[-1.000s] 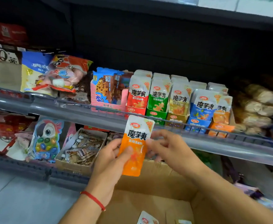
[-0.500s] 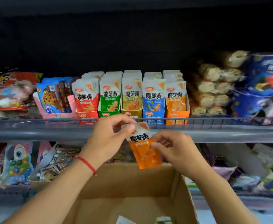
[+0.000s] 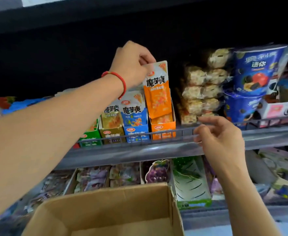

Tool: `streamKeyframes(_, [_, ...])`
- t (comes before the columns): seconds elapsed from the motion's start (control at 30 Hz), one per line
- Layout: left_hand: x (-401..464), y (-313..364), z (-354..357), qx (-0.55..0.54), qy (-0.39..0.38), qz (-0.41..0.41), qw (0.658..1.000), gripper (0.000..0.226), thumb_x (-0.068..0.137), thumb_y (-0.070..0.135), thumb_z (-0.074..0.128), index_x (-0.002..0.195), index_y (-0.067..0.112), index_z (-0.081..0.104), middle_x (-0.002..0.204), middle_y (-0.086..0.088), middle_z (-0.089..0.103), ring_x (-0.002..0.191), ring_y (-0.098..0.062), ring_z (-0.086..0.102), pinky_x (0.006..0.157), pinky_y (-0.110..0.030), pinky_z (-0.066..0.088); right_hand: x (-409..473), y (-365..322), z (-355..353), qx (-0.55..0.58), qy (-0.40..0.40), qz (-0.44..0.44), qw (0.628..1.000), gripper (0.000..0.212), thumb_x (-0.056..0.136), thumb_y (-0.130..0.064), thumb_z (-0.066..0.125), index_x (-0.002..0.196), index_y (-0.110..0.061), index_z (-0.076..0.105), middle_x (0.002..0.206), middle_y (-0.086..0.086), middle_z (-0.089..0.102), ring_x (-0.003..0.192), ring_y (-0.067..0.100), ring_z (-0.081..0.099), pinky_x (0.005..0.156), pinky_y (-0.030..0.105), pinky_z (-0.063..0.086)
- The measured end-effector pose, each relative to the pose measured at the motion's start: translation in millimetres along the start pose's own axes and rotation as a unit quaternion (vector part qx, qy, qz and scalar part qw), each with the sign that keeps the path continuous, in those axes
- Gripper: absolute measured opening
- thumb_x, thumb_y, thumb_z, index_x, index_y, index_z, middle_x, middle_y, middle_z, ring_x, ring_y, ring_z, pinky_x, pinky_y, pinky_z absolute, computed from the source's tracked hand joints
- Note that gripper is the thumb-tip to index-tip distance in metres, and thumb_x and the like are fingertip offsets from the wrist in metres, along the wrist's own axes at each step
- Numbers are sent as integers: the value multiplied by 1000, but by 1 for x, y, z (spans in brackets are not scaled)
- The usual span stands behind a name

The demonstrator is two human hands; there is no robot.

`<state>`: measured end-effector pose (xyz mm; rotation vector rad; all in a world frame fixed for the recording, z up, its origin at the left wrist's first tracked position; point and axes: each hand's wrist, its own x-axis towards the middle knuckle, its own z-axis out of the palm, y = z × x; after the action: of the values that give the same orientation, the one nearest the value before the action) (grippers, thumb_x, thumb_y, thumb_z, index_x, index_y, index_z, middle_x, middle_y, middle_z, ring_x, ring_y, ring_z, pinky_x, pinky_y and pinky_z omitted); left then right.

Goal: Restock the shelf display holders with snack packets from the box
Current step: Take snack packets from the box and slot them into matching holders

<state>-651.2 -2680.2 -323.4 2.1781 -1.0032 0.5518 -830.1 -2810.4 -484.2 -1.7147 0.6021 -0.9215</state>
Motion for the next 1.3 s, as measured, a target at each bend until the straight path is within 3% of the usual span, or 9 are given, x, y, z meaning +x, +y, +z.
streamKeyframes(0.17, [2,-12,22,34,-40,-37,998,11,87,17,77,93,26,80,81,10,76,74,4,69,64,-2,48,0,-1,0,-3,-20,11,1000,18,95,-16,60,102,-31,67,81,-3,75,76,15,73,78,41,60])
streamKeyframes(0.3, [-3,-13,27,106,-111,-2,988,14,91,23,73,102,29,79,91,14,72,102,-9,63,99,-31,51,1,1,0,-20,-43,3,999,19,95,-16,58,100,-31,68,83,-4,75,75,18,72,78,46,60])
streamKeyframes(0.4, [-15,-16,23,159,-80,40,983,24,96,20,65,117,29,74,108,9,73,115,-17,59,104,-41,47,-2,3,3,-37,-67,7,997,19,96,-13,57,95,-29,68,78,-3,75,71,15,73,77,44,61])
streamKeyframes(0.6, [-120,-16,-15,129,26,150,980,26,92,7,62,112,19,75,105,6,72,102,-14,56,92,-30,42,-14,0,13,-96,-137,-43,985,14,96,-17,61,93,-28,69,76,-2,75,76,14,73,79,40,60])
streamKeyframes(0.7, [-200,-32,-27,48,-44,107,992,25,90,5,64,108,18,76,100,10,72,91,-1,60,90,-21,49,-32,-6,25,-109,-213,-88,967,10,95,-20,64,92,-26,71,76,-2,74,73,15,71,75,38,59])
streamKeyframes(0.83, [-293,-74,-26,53,-290,-33,955,29,95,19,65,115,39,71,111,24,67,101,8,57,92,-9,42,-73,2,52,-197,-400,-155,882,5,95,-25,67,92,-25,72,81,-9,72,75,5,67,76,29,57])
streamKeyframes(1.0, [-364,-126,-12,79,-584,-155,793,39,100,30,59,137,42,56,135,11,61,117,-8,58,104,-32,48,-125,32,88,-392,-613,-144,671,23,93,-32,66,115,-24,69,107,-9,71,98,12,64,94,30,51])
streamKeyframes(1.13, [-389,-137,-6,100,-633,-152,752,45,91,42,47,131,27,62,127,-5,67,115,-25,62,97,-34,51,-166,68,114,-462,-701,-92,536,42,94,-40,67,133,-25,61,130,-5,64,113,19,61,93,35,51])
streamKeyframes(1.3, [-373,-148,-5,88,-585,-170,788,42,100,28,53,141,27,54,135,-4,63,126,-25,55,102,-35,48,-190,111,146,-484,-716,-126,487,86,86,-44,77,157,-26,33,154,2,42,134,25,49,108,40,47])
